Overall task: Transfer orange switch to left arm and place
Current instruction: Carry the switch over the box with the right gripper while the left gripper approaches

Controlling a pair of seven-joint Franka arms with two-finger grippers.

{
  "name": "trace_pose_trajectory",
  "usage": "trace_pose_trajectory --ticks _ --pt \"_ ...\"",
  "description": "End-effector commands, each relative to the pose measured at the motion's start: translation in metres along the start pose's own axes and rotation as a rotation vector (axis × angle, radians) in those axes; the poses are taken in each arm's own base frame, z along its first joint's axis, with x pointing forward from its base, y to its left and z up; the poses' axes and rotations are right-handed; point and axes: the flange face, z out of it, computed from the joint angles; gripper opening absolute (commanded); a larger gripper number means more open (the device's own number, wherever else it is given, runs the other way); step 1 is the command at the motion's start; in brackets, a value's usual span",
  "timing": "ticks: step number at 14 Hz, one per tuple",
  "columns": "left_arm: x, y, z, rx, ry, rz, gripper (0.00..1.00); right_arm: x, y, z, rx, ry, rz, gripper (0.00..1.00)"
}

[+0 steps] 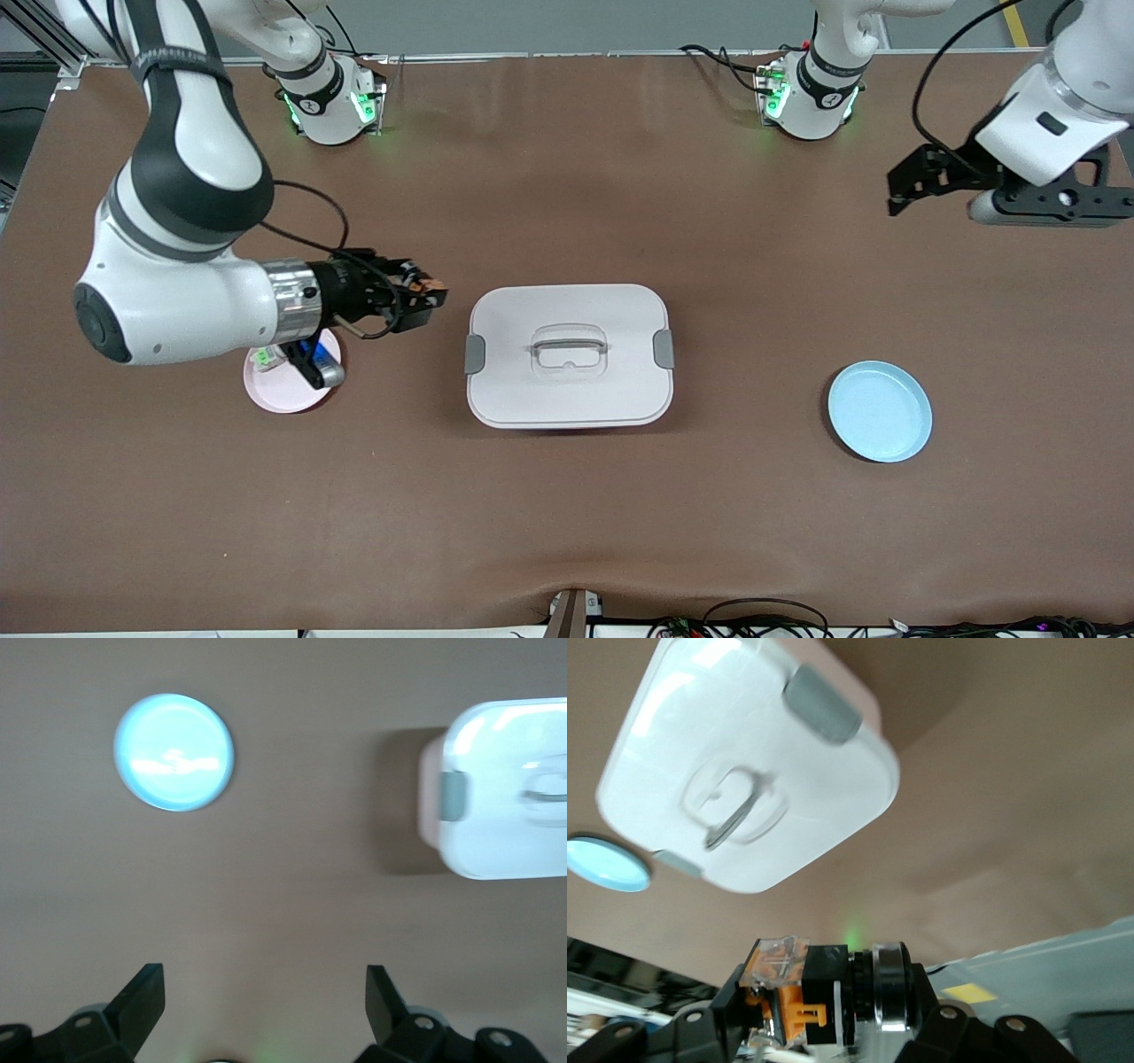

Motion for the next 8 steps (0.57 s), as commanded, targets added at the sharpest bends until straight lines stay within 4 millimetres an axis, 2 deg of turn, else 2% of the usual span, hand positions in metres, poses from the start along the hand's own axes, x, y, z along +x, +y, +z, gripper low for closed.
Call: trace_pose_trajectory --ticks 1,3,6,8 --pt "-0.015 0.049 -0.006 -0.075 -0.001 -0.049 1.0 -0.04 -0.027 0.014 0.084 -0.084 0.16 0.0" --pt "-0.026 0.089 -0.012 -0.151 -0.002 -0.08 1.0 -0.068 -0.047 0.025 0.162 -0.125 0.26 0.0" --pt "-0.031 0.121 -0.022 -0.264 0.029 -0.114 1.0 -0.101 -0.066 0.05 0.216 -0.174 0.328 0.0" --pt "-0.028 0.143 -0.02 -0.347 0.047 -0.124 1.0 -0.118 -0.073 0.066 0.234 -0.177 0.37 0.0"
